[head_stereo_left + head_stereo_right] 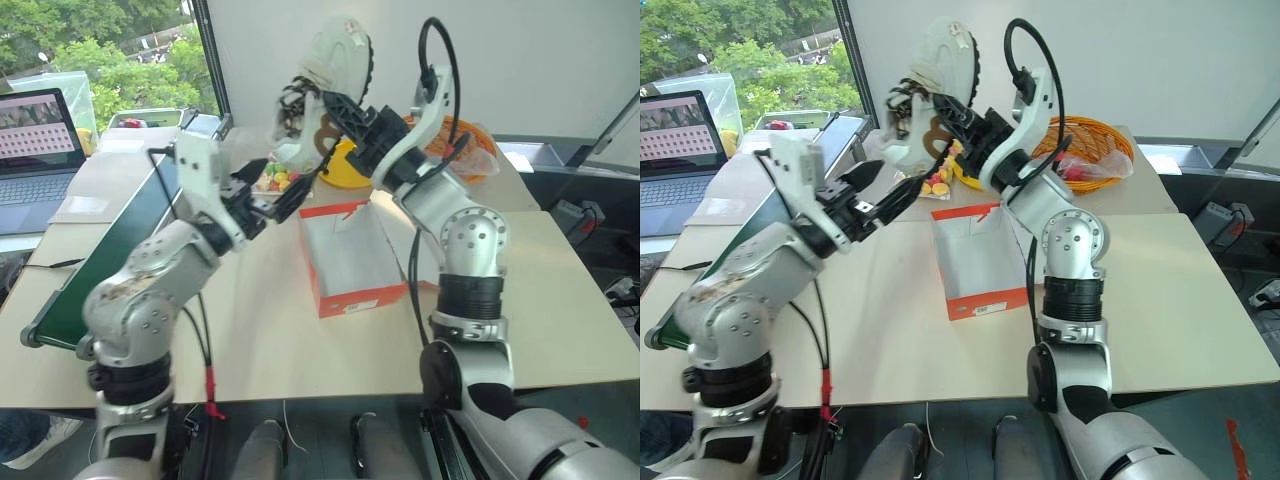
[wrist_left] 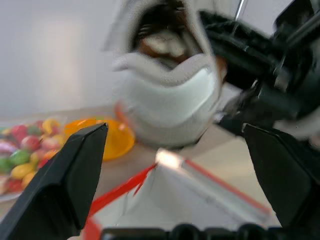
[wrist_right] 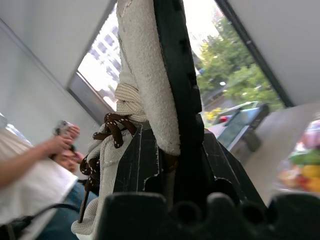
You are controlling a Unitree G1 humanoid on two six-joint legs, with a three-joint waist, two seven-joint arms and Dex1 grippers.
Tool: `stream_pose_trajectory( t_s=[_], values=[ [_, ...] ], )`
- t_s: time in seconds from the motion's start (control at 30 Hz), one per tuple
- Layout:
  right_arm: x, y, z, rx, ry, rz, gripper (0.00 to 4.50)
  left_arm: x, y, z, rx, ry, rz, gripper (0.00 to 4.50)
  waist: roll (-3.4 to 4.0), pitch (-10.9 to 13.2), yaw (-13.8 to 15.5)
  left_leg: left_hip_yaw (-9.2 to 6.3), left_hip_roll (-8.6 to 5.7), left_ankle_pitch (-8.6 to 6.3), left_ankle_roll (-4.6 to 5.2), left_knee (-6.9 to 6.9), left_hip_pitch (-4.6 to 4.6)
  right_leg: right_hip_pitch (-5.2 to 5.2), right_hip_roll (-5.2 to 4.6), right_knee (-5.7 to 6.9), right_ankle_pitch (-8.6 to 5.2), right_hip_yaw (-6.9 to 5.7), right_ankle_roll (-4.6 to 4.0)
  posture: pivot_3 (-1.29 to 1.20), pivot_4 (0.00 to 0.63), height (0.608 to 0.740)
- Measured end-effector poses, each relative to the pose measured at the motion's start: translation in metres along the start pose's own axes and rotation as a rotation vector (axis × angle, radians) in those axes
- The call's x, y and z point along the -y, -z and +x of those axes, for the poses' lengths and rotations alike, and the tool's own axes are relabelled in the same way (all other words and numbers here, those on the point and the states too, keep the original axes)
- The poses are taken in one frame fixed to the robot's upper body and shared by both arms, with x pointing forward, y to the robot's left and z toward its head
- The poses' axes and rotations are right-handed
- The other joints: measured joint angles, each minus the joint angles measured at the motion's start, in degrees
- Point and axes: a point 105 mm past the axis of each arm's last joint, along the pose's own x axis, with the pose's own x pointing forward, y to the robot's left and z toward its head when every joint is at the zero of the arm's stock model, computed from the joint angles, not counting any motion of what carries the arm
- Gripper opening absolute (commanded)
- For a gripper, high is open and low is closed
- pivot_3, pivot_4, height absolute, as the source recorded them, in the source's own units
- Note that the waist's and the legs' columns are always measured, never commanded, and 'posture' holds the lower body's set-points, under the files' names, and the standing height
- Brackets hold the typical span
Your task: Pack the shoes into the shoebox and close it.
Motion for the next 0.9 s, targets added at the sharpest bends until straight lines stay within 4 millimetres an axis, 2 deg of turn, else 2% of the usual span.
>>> stream_pose_trajectory(
  t_s=[0.1, 0.2, 0.4, 0.57, 0.83, 0.87, 0.9],
  values=[
    [0.029, -0.001, -0.003, -0.109, 0.134, -0.192, 0.37, -0.011, 0.007, -0.011, -0.045, -0.034, 0.032, 4.50, 0.01, 0.01, 0.16, 0.02, 0.00, 0.00, 0.00, 0.00, 0.00, 0.02, 0.00, -0.06, 0.01, 0.00, -0.03, 0.00, 0.150, 0.740],
    [0.046, 0.012, -0.008, -0.255, 0.203, -0.306, 0.37, -0.009, 0.014, -0.011, -0.068, -0.028, 0.055, 4.50, 0.01, 0.01, 0.25, 0.02, 0.02, 0.00, 0.00, 0.00, -0.02, 0.06, 0.01, -0.14, 0.01, 0.00, -0.05, 0.00, 0.150, 0.740],
    [0.074, 0.067, -0.032, -0.569, 0.259, -0.330, 0.37, 0.017, 0.031, -0.002, -0.082, 0.036, 0.068, 4.50, 0.00, 0.01, 0.27, 0.03, 0.05, -0.03, 0.05, -0.01, -0.14, 0.04, 0.02, -0.32, 0.04, 0.00, -0.10, 0.00, 0.150, 0.740],
    [0.113, 0.120, -0.078, -0.789, 0.337, -0.316, 0.37, 0.020, 0.035, -0.003, -0.078, 0.012, 0.058, 4.50, 0.01, 0.01, 0.29, 0.04, 0.05, -0.04, 0.06, 0.00, -0.15, 0.06, 0.02, -0.41, 0.07, 0.01, -0.13, 0.00, 0.150, 0.740],
    [0.131, 0.116, -0.083, -0.791, 0.356, -0.389, 0.37, 0.019, 0.034, -0.004, -0.065, -0.018, 0.060, 4.50, 0.01, 0.00, 0.07, 0.15, 0.20, -0.04, 0.06, 0.00, 0.01, 0.21, 0.18, -0.45, 0.14, 0.06, -0.19, 0.00, 0.150, 0.740],
    [0.131, 0.116, -0.082, -0.791, 0.355, -0.396, 1.37, 0.020, 0.033, -0.004, -0.062, -0.019, 0.062, 4.50, 0.00, 0.00, 0.07, 0.15, 0.20, -0.04, 0.06, 0.00, 0.04, 0.24, 0.18, -0.46, 0.16, 0.07, -0.18, 0.00, 0.150, 0.740],
    [0.133, 0.117, -0.081, -0.789, 0.354, -0.408, 1.67, 0.020, 0.033, -0.004, -0.059, -0.020, 0.062, 4.50, 0.00, 0.00, 0.07, 0.16, 0.20, -0.04, 0.06, 0.00, 0.09, 0.28, 0.18, -0.46, 0.17, 0.08, -0.18, 0.00, 0.150, 0.740]
  ],
)
